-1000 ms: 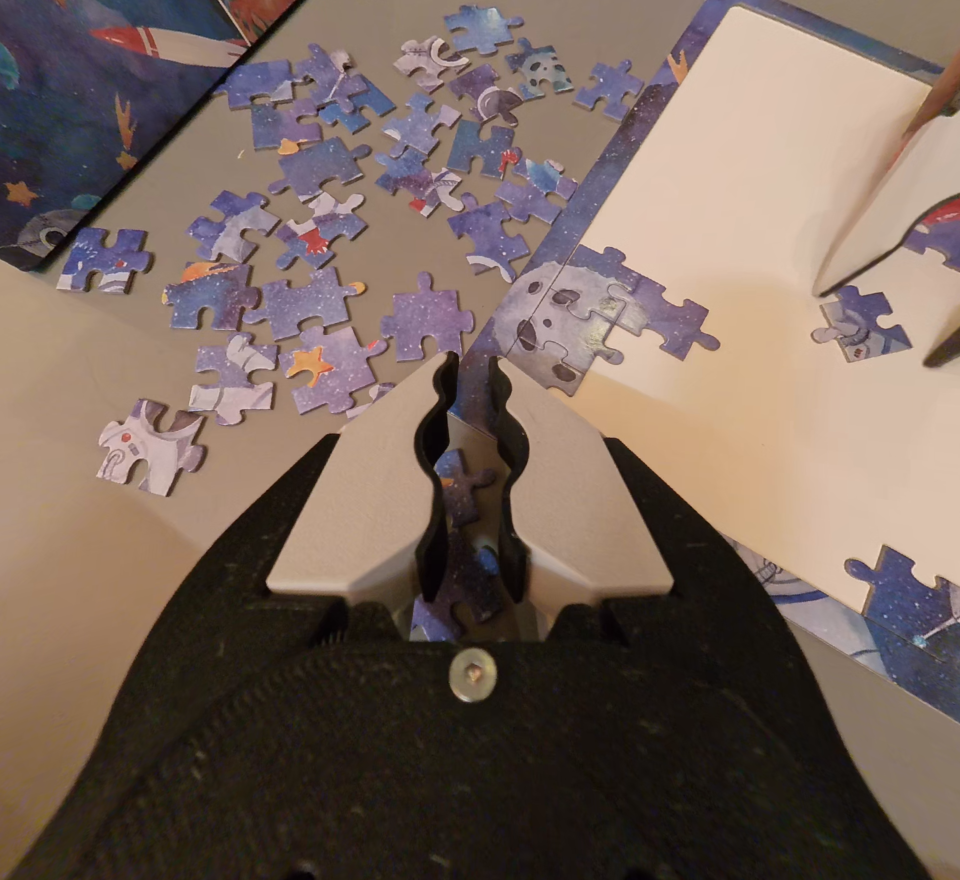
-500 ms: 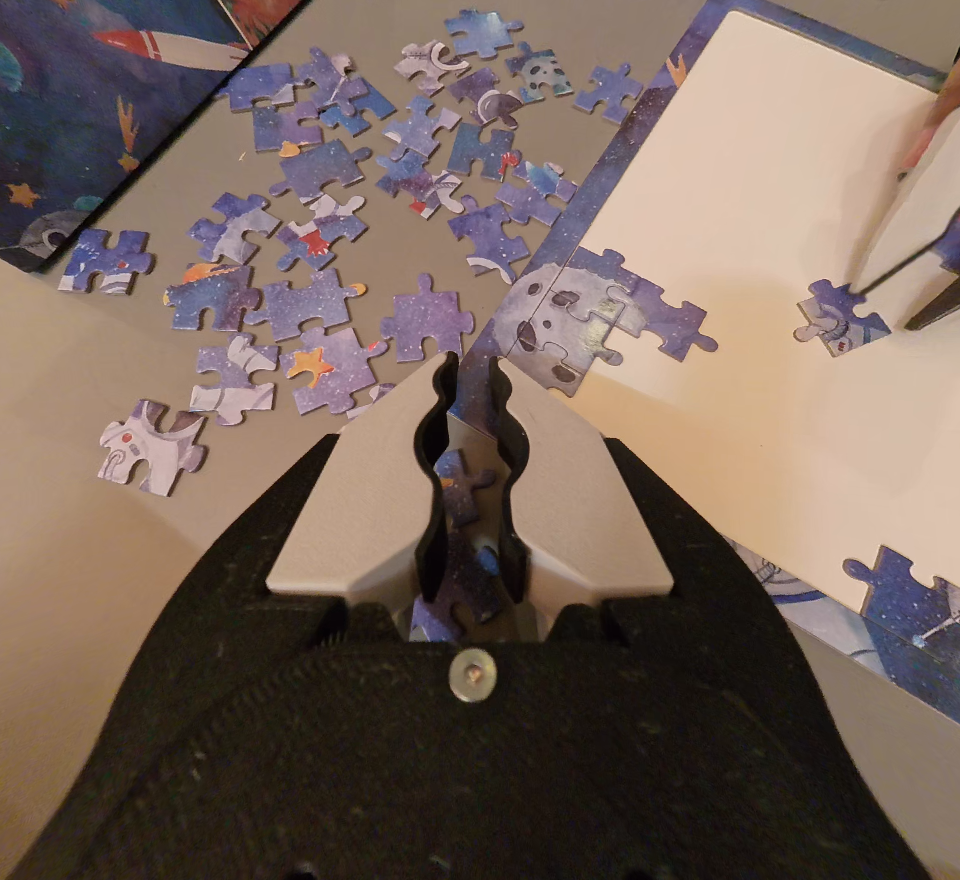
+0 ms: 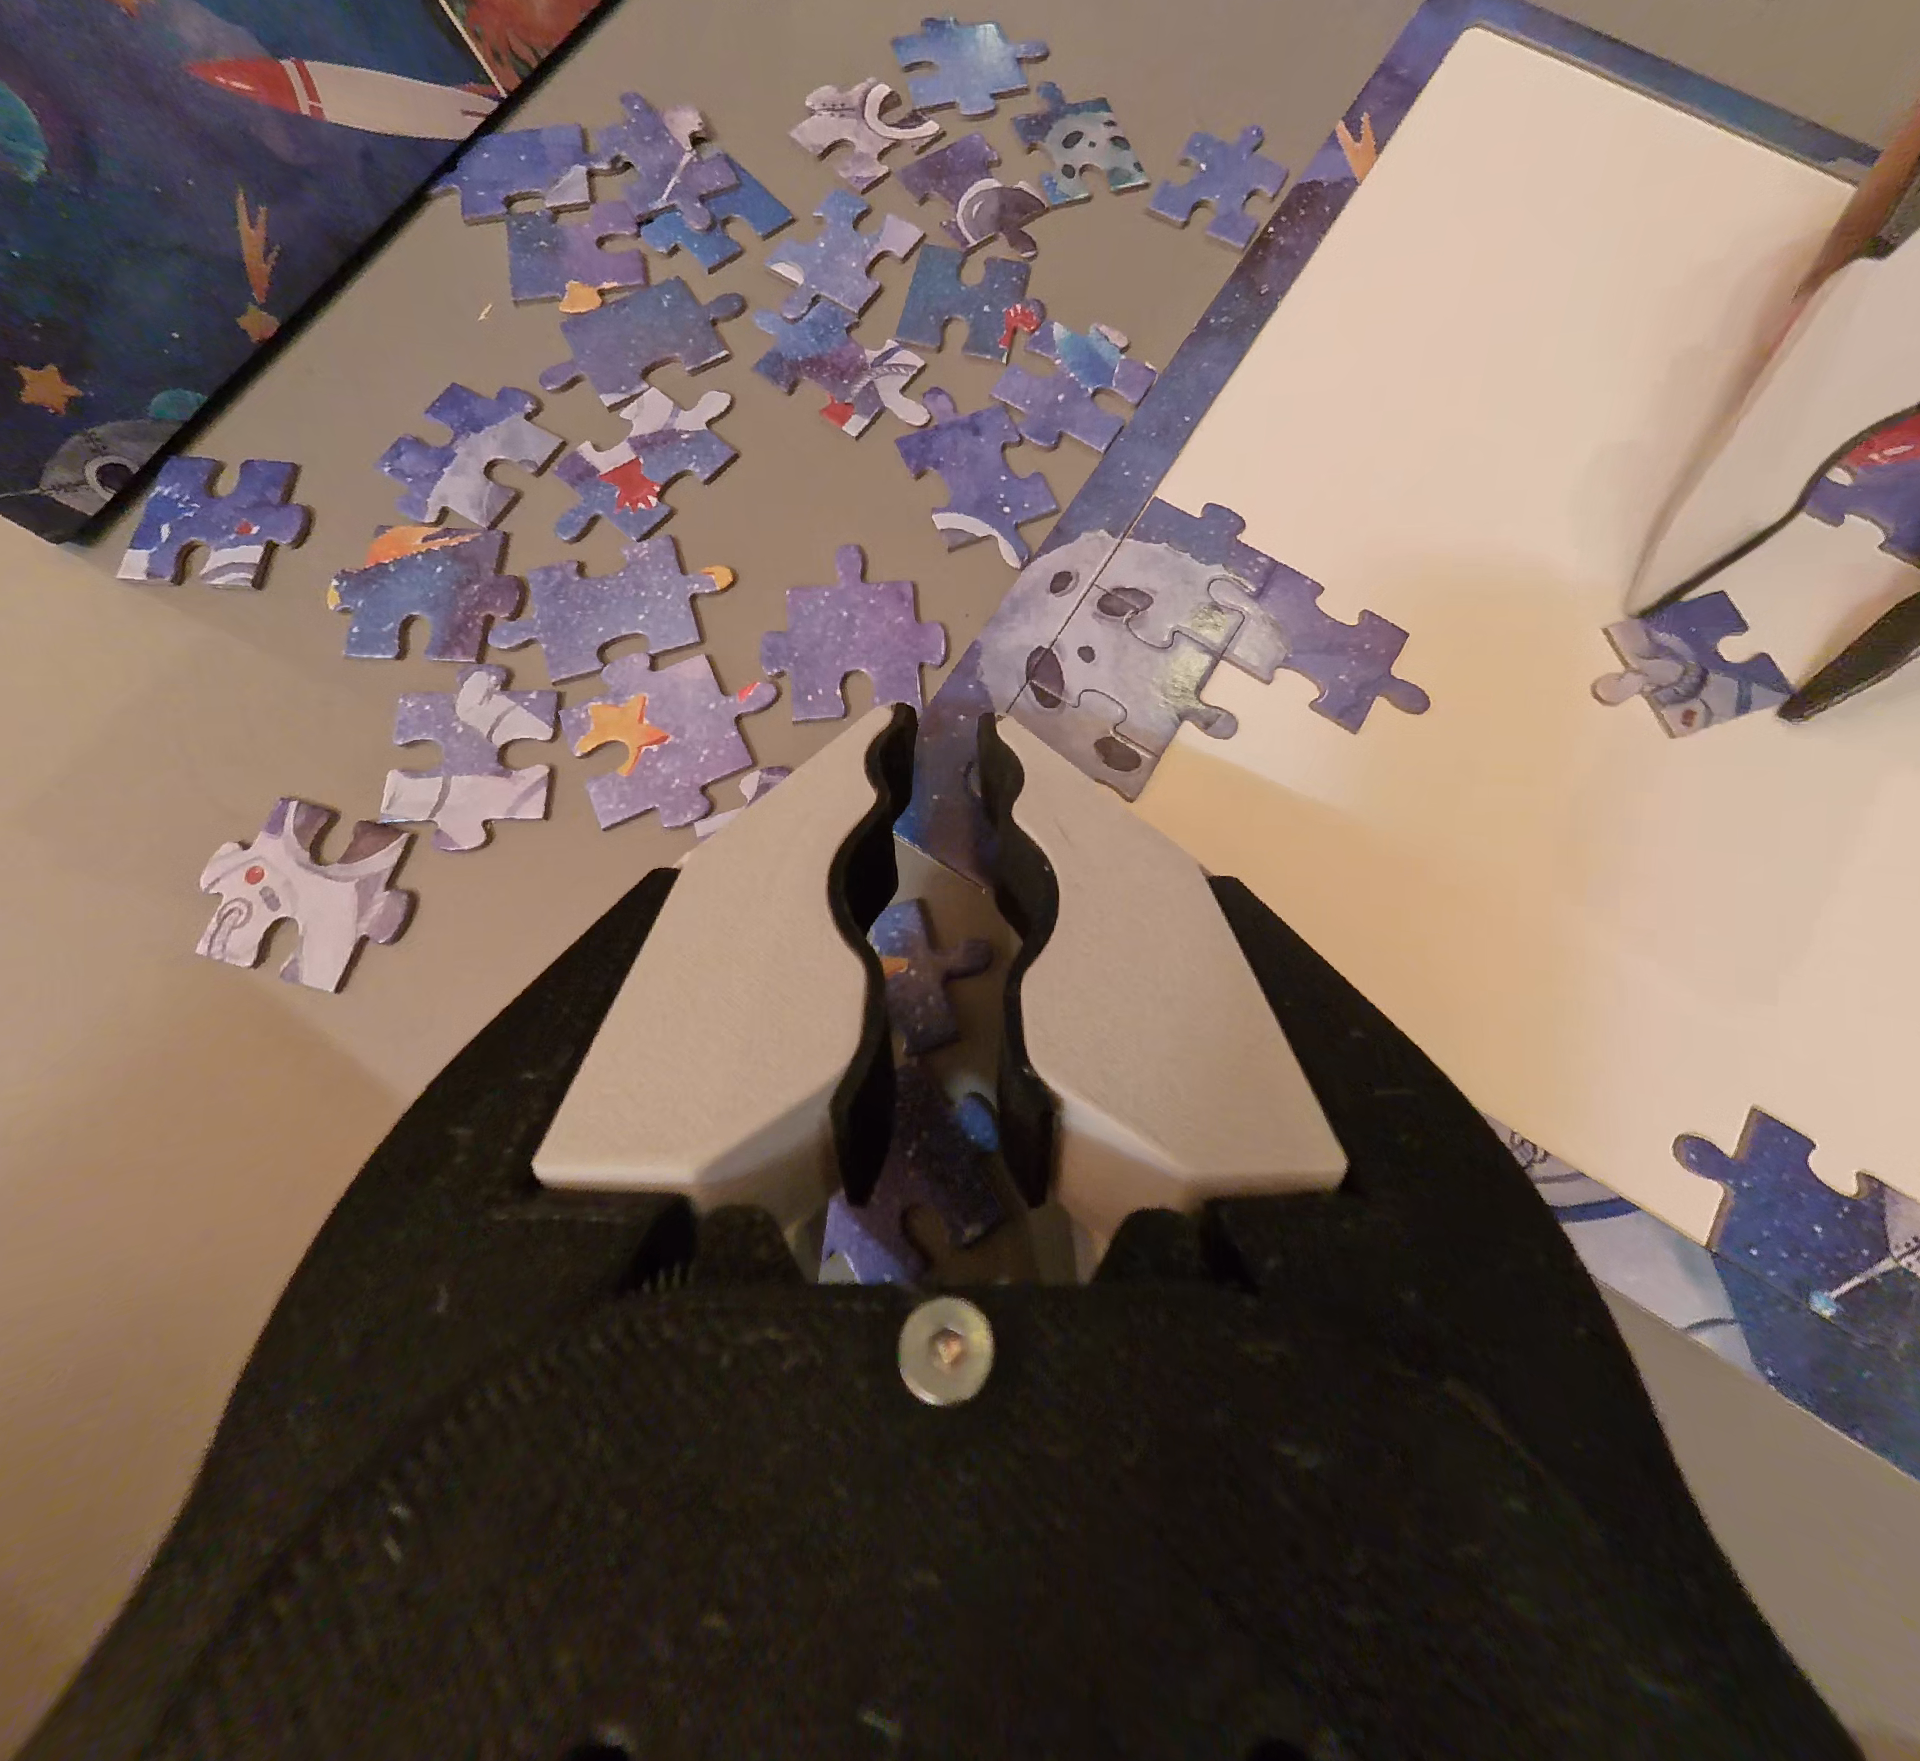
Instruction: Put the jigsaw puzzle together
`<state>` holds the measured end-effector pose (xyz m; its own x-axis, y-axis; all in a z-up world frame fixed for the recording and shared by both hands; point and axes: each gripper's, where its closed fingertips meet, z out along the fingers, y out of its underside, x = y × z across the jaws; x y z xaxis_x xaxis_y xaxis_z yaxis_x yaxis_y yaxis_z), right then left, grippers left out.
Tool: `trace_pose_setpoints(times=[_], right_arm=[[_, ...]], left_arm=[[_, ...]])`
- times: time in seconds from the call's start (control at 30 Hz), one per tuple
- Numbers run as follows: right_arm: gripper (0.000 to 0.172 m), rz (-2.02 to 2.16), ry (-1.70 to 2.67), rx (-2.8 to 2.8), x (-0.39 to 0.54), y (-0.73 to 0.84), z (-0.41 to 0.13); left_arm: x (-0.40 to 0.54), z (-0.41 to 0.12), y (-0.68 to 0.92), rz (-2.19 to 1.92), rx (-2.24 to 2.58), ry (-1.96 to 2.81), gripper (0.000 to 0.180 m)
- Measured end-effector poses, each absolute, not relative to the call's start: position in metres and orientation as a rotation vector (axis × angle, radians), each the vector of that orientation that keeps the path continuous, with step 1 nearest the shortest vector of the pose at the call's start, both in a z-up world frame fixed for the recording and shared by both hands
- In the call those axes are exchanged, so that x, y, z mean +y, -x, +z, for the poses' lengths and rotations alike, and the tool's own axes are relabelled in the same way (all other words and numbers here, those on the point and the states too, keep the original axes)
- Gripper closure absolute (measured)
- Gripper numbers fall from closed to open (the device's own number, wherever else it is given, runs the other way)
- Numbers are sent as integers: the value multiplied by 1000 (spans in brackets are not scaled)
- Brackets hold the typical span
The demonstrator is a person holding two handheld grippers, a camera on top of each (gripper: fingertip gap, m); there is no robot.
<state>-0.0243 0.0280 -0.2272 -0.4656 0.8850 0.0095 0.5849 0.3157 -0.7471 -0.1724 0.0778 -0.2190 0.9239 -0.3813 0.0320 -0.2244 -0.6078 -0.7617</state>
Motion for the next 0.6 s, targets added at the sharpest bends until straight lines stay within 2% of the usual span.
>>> trace_pose_setpoints(times=[0.4,0.6], right_arm=[[142,1015,1273,-2097,34,25,-212],[142,917,1346,-1903,103,21,-188]], left_arm=[[78,-218,172,-241,429,2243,170],[78,-217,173,-246,422,2234,170]])
